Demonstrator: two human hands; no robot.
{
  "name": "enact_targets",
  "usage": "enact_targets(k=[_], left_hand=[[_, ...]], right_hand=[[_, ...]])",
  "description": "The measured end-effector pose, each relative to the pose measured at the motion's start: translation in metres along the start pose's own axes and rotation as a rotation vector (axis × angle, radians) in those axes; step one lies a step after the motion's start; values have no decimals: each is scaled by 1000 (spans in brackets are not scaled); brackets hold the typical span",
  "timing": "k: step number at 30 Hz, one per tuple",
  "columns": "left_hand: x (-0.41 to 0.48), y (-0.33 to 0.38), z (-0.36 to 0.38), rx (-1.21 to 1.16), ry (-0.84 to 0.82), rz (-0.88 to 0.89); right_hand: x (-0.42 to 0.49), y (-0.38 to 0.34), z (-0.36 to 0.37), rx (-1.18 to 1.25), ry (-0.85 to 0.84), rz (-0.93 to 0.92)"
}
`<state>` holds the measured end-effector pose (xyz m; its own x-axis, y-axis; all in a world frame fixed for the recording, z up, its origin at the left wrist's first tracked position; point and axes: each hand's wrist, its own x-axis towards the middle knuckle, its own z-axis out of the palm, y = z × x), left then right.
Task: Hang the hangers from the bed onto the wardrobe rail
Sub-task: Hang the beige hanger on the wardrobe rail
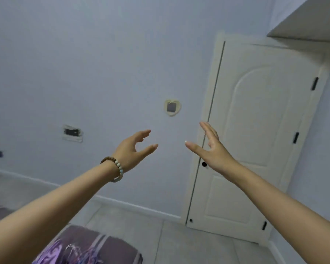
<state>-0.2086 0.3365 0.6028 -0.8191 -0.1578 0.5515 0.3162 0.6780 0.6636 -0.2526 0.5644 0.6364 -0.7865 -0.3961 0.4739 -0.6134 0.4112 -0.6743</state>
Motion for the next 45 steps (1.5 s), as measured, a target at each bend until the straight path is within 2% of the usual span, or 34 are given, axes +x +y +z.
enact_targets(k=[2, 6, 13, 21, 24, 28, 32, 35, 39, 45], left_hand=[[-22, -61, -26, 130, -20, -95], [-77, -172, -67, 221, -69, -303], [-198, -341, -106, 413, -164, -636], [-330, -486, -96, 406, -191, -1007], [-365, -514, -88, 385, -219, -1109], [-408, -552, -69, 296, -110, -1260], [-444, -577, -42, 228, -71, -1332], [-464, -595, -22, 287, -172, -1348], [-467, -608, 0, 486, -317, -1361], [-467, -617, 15, 494, -216, -1447]], right_hand=[[14, 9, 68, 9, -100, 25], [21, 29, 205, 56, -282, 103], [-18, 73, 425, 56, -546, 195], [-104, 133, 600, 62, -811, 354], [-134, 150, 642, 22, -892, 364], [-170, 176, 689, 31, -989, 416], [-204, 201, 726, 60, -986, 476], [-227, 214, 742, 49, -987, 483], [-245, 227, 752, 80, -989, 492], [-249, 237, 755, 112, -1022, 472]])
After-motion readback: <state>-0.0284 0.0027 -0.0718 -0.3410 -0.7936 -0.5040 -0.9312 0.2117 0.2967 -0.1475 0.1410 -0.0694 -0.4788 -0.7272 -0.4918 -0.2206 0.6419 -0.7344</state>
